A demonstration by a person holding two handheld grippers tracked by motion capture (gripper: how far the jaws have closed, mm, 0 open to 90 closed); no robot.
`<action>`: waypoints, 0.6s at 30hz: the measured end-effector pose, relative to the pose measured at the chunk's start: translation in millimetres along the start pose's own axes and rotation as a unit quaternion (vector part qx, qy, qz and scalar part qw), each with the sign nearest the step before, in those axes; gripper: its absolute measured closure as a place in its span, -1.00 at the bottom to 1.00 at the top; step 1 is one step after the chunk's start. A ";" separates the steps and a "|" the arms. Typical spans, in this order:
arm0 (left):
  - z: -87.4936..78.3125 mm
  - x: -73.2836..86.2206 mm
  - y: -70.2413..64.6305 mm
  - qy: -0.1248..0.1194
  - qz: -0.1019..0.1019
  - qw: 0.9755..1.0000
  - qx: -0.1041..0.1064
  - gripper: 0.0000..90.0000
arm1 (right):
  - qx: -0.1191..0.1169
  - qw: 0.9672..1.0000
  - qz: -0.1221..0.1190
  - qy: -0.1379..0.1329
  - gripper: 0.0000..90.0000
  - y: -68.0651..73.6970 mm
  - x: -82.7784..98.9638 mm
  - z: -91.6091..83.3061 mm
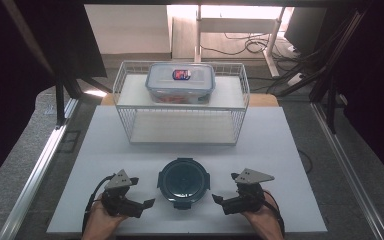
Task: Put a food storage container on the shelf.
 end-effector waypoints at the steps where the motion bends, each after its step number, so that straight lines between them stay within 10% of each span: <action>1: -0.2 -1.7 0.0 -0.001 -0.001 1.000 0.003 -0.94 | -0.003 1.000 0.004 0.000 -0.96 1.0 -1.6 0.6; 18: 11.4 -44.4 -0.4 0.002 -0.007 0.999 0.040 -0.87 | -0.055 0.996 0.037 0.051 -0.93 12.7 -26.3 16.2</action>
Point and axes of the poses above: each handheld gripper's, and its own axes: z roughly forward along the jaws, x roughly out of its underside, y roughly to its left, the point moved 9 cm from there along z, roughly forward along the jaws, and after that the axes turned 13 degrees about y, right-handed, at the moved point
